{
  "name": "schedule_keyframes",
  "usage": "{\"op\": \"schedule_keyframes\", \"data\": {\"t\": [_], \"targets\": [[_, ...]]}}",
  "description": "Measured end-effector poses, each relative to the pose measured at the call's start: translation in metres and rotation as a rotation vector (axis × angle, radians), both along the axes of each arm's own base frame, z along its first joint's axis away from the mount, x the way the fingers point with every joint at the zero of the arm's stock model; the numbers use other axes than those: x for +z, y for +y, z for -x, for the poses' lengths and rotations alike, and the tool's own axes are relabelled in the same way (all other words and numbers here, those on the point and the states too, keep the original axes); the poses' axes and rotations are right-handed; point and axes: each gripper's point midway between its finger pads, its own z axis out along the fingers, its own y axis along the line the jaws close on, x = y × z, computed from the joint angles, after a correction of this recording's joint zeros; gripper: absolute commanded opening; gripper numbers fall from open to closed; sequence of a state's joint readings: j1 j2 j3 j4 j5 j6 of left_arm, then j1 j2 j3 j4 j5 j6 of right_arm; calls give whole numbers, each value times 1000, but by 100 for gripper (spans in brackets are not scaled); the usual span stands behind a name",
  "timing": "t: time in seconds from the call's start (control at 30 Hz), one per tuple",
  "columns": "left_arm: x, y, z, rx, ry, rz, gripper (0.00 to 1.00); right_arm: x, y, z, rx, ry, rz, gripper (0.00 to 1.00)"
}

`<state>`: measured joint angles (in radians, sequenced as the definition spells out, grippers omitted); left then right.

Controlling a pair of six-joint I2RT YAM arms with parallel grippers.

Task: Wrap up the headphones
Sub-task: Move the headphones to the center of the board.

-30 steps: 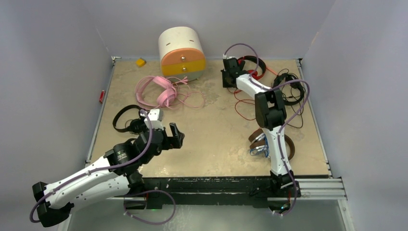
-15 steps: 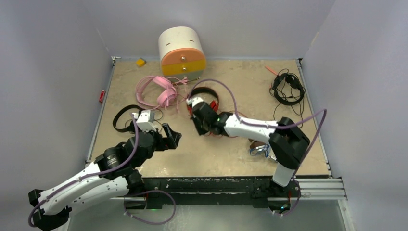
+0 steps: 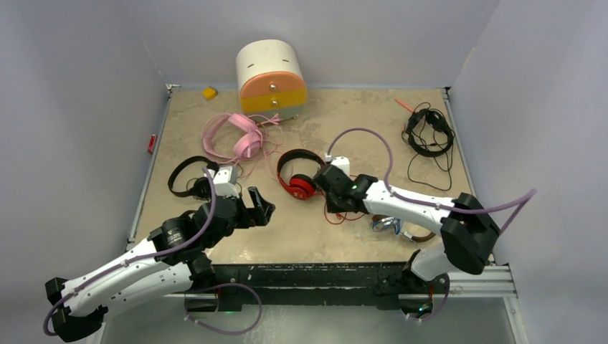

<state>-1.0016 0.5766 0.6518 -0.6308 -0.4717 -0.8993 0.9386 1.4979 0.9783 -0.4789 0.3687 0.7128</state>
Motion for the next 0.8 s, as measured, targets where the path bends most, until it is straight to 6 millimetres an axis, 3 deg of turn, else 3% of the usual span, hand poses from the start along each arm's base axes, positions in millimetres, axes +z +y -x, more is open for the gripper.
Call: {"op": "schedule_keyframes", "data": {"t": [0.07, 0.13, 0.2, 0.37, 0.57, 0.67, 0.8], "targets": [[-6, -2, 1, -11, 17, -10, 96, 0, -20, -5, -67, 4, -7, 42], [-10, -4, 3, -20, 30, -17, 97, 5, -34, -11, -117, -7, -21, 50], [-11, -6, 4, -29, 37, -17, 99, 16, -34, -16, -112, -37, -49, 54], [-17, -11, 7, -54, 63, -26, 100, 50, -8, -23, 15, -96, -134, 59], [-36, -21, 11, -93, 133, -77, 100, 95, 53, -52, 145, -178, -167, 64], [-35, -22, 11, -99, 134, -66, 100, 95, 75, -62, 188, -186, -153, 71], [-28, -19, 10, -89, 119, -37, 100, 74, 92, -77, 242, -170, -83, 71]]}}
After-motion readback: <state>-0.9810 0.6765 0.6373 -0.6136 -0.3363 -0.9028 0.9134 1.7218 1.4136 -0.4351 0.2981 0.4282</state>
